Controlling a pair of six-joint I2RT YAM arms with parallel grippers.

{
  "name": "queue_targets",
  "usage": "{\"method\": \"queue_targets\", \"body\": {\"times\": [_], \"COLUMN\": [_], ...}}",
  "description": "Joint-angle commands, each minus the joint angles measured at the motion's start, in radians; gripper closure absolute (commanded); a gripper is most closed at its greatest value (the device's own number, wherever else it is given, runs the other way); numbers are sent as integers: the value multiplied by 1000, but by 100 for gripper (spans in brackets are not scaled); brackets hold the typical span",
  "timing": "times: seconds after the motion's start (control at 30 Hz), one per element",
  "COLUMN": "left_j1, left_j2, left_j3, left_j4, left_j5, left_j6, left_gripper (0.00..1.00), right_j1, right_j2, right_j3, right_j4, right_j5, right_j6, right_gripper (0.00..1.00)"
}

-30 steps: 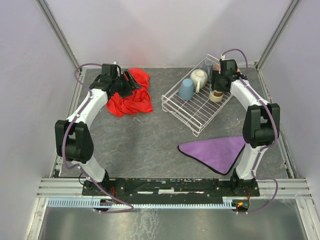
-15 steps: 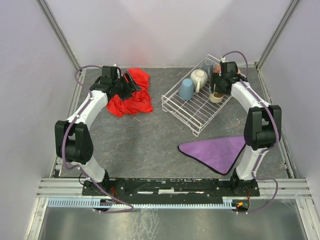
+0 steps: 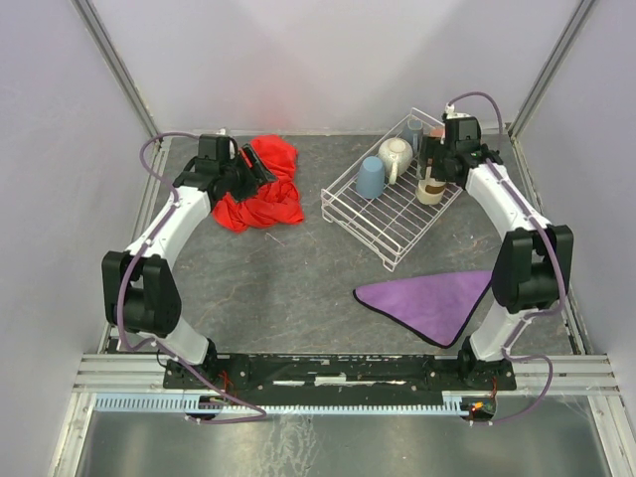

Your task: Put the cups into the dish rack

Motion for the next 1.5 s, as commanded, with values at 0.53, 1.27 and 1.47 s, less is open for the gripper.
{"method": "queue_targets", "body": {"times": [0.53,1.27,1.47], "left_j1": [18,190,195], "left_j2": [-129,-207,-64], "left_j3": [-53,-1042,-1213], "left_j4": [117,1436,1877], "left_j5": [-439,-291,-282], "left_j6": [228,603,591], "left_gripper": [1,1,1], "right_j1": [-1,-24,-23], "right_j2": [-484,-586,-593], "right_j3": [-147,-267,-379], "right_j4": [-75,-162,-42], "right_j5": [64,30,107], "right_j6": [187,111,113], "right_gripper": [0,0,0]}}
